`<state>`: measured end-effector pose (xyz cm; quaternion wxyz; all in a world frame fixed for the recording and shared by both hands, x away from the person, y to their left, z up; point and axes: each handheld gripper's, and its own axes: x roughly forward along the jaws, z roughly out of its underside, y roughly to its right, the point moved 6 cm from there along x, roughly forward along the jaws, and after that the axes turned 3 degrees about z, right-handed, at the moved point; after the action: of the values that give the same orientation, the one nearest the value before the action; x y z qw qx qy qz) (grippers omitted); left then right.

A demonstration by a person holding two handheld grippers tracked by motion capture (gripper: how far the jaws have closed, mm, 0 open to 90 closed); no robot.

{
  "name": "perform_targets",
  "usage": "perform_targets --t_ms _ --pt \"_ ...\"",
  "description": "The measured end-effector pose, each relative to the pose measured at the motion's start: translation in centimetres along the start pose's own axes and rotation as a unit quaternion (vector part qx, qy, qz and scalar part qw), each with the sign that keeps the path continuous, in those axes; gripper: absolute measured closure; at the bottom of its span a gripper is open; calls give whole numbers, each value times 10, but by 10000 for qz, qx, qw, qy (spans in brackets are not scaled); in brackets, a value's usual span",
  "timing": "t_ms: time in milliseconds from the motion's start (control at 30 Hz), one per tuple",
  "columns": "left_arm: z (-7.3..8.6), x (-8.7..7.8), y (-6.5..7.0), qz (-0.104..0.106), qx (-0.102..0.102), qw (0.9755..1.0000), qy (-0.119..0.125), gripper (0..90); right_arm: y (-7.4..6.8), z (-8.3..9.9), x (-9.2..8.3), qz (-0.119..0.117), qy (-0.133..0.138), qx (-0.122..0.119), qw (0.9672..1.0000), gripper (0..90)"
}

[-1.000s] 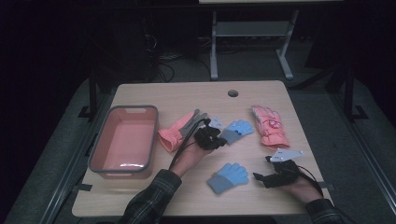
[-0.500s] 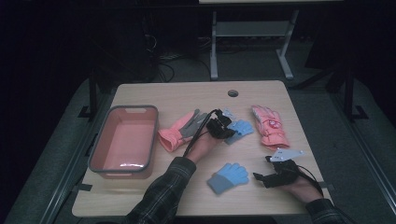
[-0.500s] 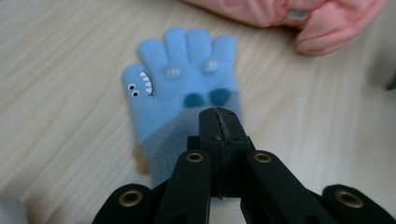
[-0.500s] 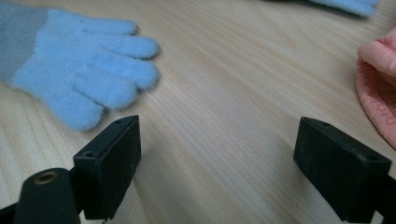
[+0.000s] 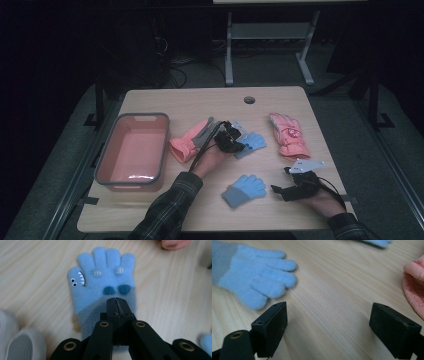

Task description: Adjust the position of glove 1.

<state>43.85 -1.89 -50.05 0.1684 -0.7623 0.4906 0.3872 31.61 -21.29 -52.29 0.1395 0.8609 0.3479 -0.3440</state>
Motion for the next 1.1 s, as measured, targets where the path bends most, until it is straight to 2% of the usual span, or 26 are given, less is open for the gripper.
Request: perform_targets --t_ms 200,400,500,900,1033,1100 --pt "18 -16 6 -16 105 9998 -143 896 0 0 0 6 -6 -8 10000 143" --pt "39 -34 17 -24 87 9997 -219 896 0 0 0 6 -3 -16 10000 143" --pt "45 -38 20 -12 120 9996 -241 896 0 0 0 6 0 11 10000 143" --pt "81 -68 46 75 172 9990 -399 896 0 0 0 20 4 16 10000 143" --pt "84 -73 50 82 175 9990 -396 896 0 0 0 20 5 16 10000 143" --pt "81 -75 50 104 142 9995 -250 895 0 0 0 18 5 17 10000 143"
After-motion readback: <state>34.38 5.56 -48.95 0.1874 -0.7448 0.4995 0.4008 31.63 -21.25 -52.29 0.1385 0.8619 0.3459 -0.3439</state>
